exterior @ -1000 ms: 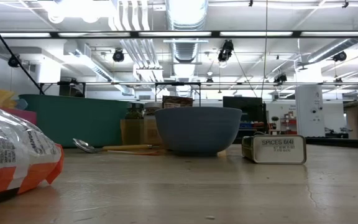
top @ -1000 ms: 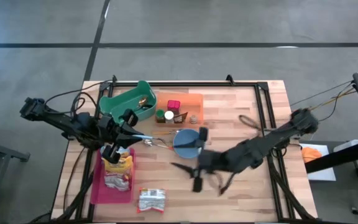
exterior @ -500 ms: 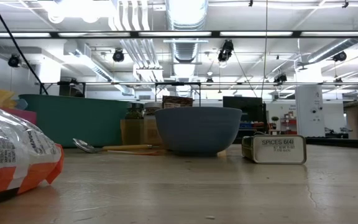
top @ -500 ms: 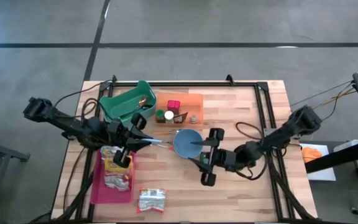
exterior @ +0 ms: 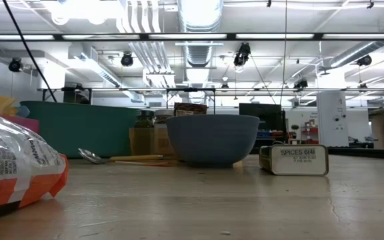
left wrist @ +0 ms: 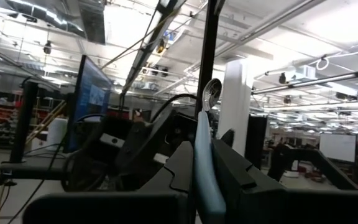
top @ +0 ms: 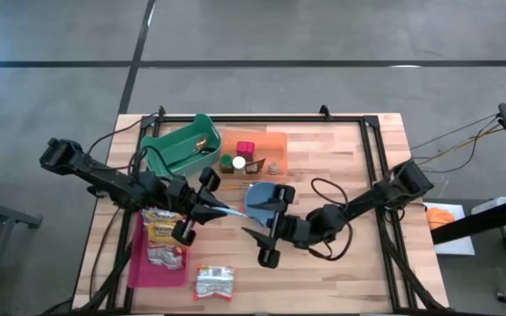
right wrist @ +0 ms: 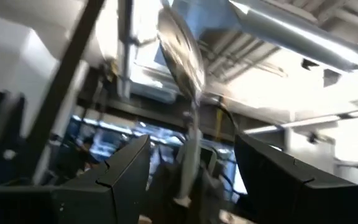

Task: Pick & Place Food Item
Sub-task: Put the blue spoon into the green bin

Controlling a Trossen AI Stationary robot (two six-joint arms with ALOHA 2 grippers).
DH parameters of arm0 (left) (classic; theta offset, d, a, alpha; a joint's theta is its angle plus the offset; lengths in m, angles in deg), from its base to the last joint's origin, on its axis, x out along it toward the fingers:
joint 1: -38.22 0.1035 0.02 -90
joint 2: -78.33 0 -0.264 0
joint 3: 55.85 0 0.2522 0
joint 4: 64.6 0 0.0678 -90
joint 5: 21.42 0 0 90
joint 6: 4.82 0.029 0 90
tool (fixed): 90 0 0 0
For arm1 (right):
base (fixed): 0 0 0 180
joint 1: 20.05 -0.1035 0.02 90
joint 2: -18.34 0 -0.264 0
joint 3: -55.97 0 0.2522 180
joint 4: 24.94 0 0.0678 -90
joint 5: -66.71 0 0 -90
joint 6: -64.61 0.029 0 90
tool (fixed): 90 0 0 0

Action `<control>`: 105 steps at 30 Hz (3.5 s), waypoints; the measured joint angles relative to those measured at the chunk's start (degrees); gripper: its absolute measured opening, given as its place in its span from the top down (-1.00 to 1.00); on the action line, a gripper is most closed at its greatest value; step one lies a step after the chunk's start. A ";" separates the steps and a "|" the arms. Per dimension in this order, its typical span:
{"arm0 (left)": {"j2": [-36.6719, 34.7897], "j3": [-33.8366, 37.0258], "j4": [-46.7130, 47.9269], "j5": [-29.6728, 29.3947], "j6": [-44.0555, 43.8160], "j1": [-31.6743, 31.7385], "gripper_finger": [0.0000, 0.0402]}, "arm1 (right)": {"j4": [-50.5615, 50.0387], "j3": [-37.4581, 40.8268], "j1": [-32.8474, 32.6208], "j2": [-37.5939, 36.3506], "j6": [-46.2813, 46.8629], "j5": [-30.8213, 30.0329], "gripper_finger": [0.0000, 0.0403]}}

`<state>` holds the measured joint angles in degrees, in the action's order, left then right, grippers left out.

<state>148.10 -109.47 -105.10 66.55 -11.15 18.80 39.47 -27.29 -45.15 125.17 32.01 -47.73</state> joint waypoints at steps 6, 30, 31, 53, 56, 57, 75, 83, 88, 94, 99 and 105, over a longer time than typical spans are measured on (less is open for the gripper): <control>0.02 0.00 -0.38 1.18 -0.15 0.02 0.86 | -1.33 -1.02 0.49 -0.15 2.43 1.14 -0.14; 5.33 -4.89 -1.64 5.18 -0.97 0.02 0.86 | -3.88 -2.49 2.97 -0.17 8.15 5.13 -0.14; 5.65 -5.14 -1.71 5.21 -0.98 0.02 0.86 | -4.00 -2.49 2.99 -0.17 8.58 5.49 -0.13; 6.38 -5.66 0.04 5.26 -2.08 0.07 0.74 | -5.74 -2.45 2.52 -0.17 4.96 7.77 0.88; 6.47 -5.53 1.90 5.93 -2.39 0.00 0.51 | -6.08 -2.45 2.32 -0.20 4.96 7.80 0.89; 6.46 -5.53 2.21 5.92 -2.45 -0.02 0.43 | -6.25 -2.45 2.27 -0.24 4.92 7.78 0.90; 1.62 -5.53 19.29 6.79 1.62 -0.38 -0.28 | -41.14 -4.72 -1.09 -8.78 11.23 -4.38 0.90; -1.05 -5.55 24.00 6.73 5.25 -1.88 -0.29 | -54.71 -6.79 -1.20 -9.60 20.90 -5.85 0.90; -1.05 -5.59 24.12 6.21 6.66 -2.08 -0.29 | -57.22 -7.15 -0.77 -9.01 23.93 -5.32 0.90; -1.05 -6.01 23.69 5.59 8.96 -2.25 -0.29 | -57.80 -7.10 -0.48 -8.69 25.18 -5.04 0.90; -0.58 -6.01 23.52 3.61 9.57 -2.30 -0.29 | -57.35 -7.04 0.51 -8.59 27.48 0.28 0.90; 1.31 -6.71 23.43 1.49 9.88 -2.27 -0.29 | -56.76 -6.97 0.77 -8.59 27.72 0.40 0.90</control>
<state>149.42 -116.18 -81.67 68.04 -1.27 16.53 -17.29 -34.26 -44.38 116.58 59.72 -47.33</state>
